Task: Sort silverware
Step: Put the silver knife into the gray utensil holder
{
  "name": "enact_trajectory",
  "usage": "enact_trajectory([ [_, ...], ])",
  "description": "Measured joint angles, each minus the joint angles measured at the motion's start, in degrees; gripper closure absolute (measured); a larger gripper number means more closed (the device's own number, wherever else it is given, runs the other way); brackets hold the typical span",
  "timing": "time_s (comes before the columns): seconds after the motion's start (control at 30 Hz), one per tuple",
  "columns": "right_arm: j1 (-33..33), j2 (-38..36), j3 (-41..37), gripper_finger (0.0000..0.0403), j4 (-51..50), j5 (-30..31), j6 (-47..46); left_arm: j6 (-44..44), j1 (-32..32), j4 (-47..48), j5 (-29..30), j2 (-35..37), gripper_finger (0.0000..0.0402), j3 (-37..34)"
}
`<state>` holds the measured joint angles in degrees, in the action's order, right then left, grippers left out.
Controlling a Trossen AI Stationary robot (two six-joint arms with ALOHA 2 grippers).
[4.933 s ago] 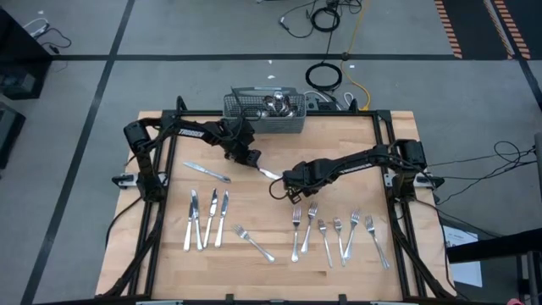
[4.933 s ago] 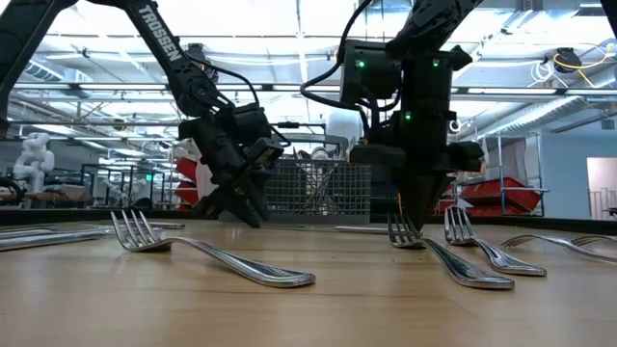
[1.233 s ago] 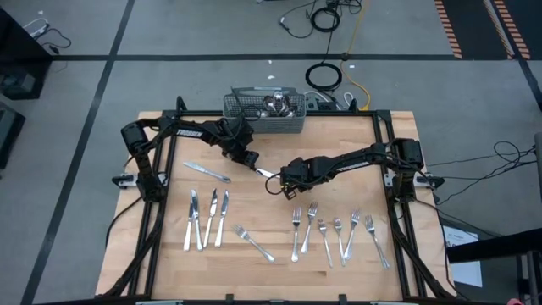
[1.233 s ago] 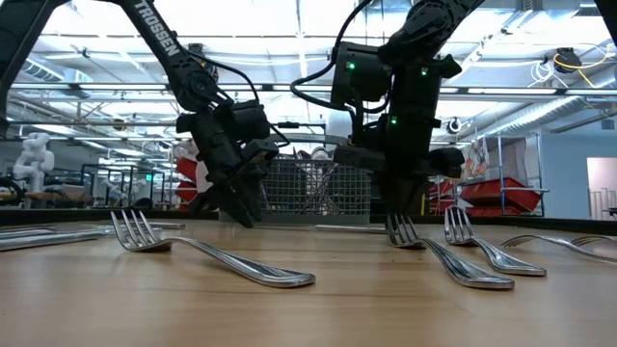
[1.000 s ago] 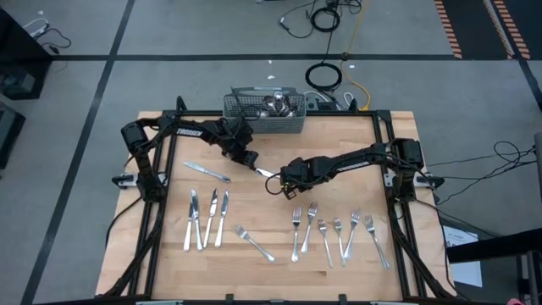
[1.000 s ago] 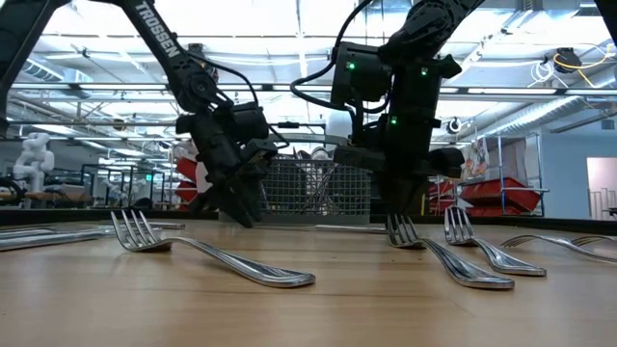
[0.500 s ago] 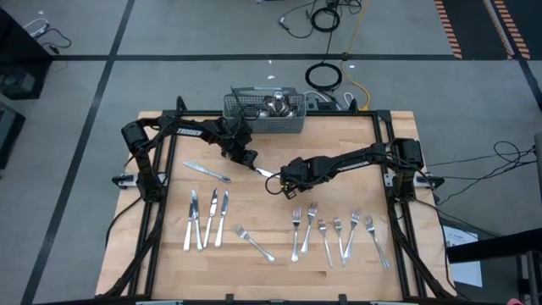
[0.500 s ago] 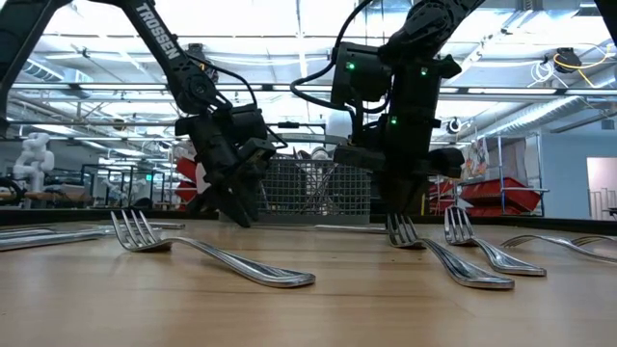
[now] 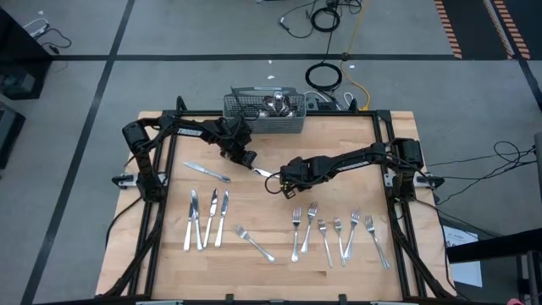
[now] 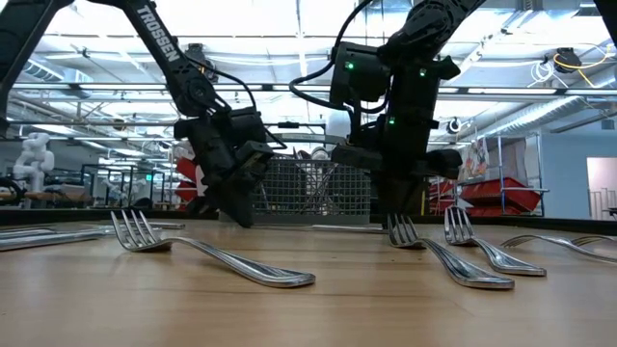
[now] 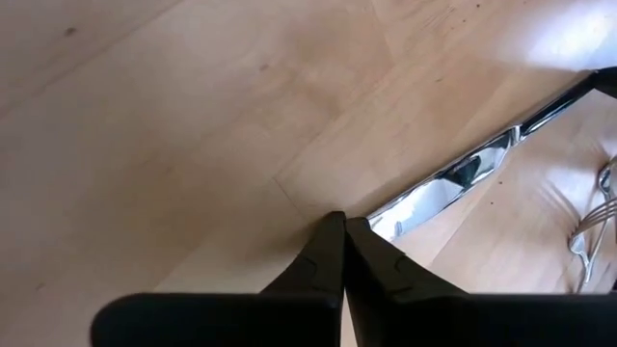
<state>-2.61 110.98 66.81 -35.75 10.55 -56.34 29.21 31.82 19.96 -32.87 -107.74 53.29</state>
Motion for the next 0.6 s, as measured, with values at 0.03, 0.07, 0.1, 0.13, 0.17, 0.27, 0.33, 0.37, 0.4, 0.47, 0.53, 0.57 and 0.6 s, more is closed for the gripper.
enact_trajectory([
  [0.03, 0.0, 0.0, 0.0, 0.0403, 0.0, 0.0, 0.0, 0.0, 0.1, 0.0, -0.3, 0.0, 0.0396, 0.0],
  [0.07, 0.0, 0.0, 0.0, 0.0403, 0.0, 0.0, 0.0, 0.0, 0.2, -0.1, -0.7, 0.0, 0.0397, 0.0],
  [0.1, 0.0, 0.0, 0.0, 0.0403, 0.0, 0.0, 0.0, 0.0, 0.4, -0.2, -1.3, 0.0, 0.0397, -0.1],
  [0.13, 0.0, 0.0, 0.0, 0.0403, 0.0, 0.1, 0.0, 0.0, 0.7, -0.2, -1.9, 0.1, 0.0397, -0.1],
  [0.17, 0.0, 0.0, 0.0, 0.0403, 0.1, 0.1, 0.0, 0.0, 0.9, -0.1, -2.3, 0.2, 0.0398, -0.1],
  [0.27, 0.0, -0.1, 0.2, 0.0403, 0.3, 0.2, 0.6, 0.0, 1.7, -0.2, -4.0, 0.8, 0.0399, -0.2],
  [0.33, 0.0, 0.0, 1.1, 0.0403, -0.3, 0.7, 2.1, 0.0, 2.3, 0.2, -4.7, 1.2, 0.0399, -0.2],
  [0.37, 0.1, 0.0, 1.8, 0.0403, -0.7, 1.5, 3.0, 0.0, 2.5, 0.5, -5.0, 1.5, 0.0399, -0.3],
  [0.4, 0.1, 0.2, 2.8, 0.0403, -1.1, 2.6, 4.1, 0.0, 2.8, 1.1, -5.2, 1.7, 0.04, -0.4],
  [0.47, 0.1, 0.6, 4.7, 0.0403, -2.1, 4.6, 6.9, 0.0, 2.9, 1.5, -5.3, 1.9, 0.04, -0.4],
  [0.53, -0.2, 0.8, 7.3, 0.0403, -0.9, 6.5, 9.6, 0.0, 2.9, 0.8, -6.4, 2.0, 0.04, -0.3],
  [0.57, -0.4, 0.5, 8.5, 0.0403, -1.2, 7.4, 10.9, -0.3, 2.8, 0.9, -7.2, 2.0, 0.04, -0.3],
  [0.6, -0.6, 0.3, 9.6, 0.0403, -1.6, 8.1, 12.2, -0.7, 2.8, 0.8, -7.8, 2.0, 0.04, -0.3],
])
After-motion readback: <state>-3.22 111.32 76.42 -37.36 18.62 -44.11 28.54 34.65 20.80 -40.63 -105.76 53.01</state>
